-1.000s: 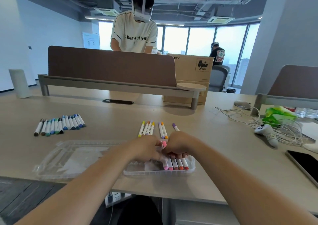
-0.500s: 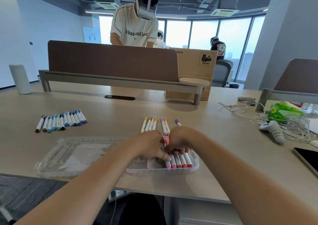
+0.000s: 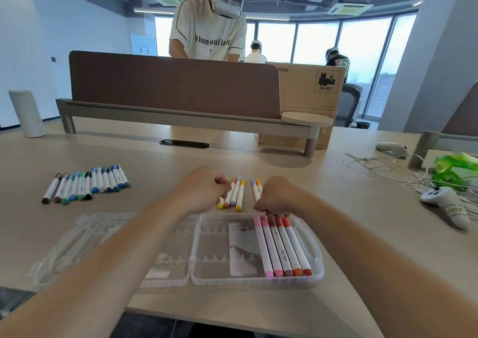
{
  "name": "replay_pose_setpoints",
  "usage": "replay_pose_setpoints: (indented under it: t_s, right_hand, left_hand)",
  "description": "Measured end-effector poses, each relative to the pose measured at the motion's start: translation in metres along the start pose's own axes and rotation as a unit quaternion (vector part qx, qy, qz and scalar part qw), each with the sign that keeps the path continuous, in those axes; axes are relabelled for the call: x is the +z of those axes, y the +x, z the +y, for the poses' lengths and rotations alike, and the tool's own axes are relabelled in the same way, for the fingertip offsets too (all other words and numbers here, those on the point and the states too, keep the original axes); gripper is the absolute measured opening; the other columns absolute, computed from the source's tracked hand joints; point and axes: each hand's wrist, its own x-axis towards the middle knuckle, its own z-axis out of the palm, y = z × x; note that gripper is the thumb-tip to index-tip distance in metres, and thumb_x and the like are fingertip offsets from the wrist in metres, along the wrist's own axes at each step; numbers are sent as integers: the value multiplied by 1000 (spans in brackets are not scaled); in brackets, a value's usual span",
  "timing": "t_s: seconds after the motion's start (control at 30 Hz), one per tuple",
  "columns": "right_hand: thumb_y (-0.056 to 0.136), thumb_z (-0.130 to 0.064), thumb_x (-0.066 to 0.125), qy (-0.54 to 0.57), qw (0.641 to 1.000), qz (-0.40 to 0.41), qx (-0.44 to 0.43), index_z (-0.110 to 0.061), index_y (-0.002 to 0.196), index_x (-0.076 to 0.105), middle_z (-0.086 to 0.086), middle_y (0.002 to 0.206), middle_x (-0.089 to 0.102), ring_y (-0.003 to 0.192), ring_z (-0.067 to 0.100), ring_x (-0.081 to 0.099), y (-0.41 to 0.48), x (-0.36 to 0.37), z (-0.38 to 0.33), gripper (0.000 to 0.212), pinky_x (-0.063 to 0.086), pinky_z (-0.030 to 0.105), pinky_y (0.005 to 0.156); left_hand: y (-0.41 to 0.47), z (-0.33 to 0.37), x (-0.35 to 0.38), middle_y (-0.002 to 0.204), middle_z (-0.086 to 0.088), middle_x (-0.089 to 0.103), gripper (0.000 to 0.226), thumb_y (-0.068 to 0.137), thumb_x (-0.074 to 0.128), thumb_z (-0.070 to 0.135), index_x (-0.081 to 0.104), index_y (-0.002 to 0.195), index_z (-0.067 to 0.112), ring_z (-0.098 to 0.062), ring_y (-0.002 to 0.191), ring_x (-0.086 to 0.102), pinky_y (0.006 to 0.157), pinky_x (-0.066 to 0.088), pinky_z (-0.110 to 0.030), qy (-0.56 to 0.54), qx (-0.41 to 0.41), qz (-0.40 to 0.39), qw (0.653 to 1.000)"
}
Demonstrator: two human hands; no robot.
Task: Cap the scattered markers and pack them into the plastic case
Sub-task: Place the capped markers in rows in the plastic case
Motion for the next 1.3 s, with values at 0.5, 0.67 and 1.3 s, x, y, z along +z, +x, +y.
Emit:
replay_pose_setpoints:
  t_s: [0.5,0.67,1.3]
  right_hand:
    - [97,-21,54,-59,997,22,49,-7,69,56,6,68,54,61,19,52,67,-11,-9,31,45,28,65]
    - [95,-23,56,-34,997,38,51,-9,68,56,6,71,58,70,21,59,70,-4,-3,31,53,31,77]
    - [94,-23,58,-15,995,62,73,-3,94,64,7,87,60,83,24,61,73,-10,29,21,52,33,75]
  left_hand:
    - [43,5,9,88,-6,72,21,93,52,15,73,98,11,-27,83,68,78,56,-41,-31,-2,-18,999]
    - [51,9,19,87,-2,69,24,94,52,15,74,104,12,-24,81,67,77,55,-36,-20,-3,-12,1000]
    - [48,31,34,82,-8,69,23,94,51,15,73,96,9,-28,75,66,61,51,-37,-46,1,-22,999]
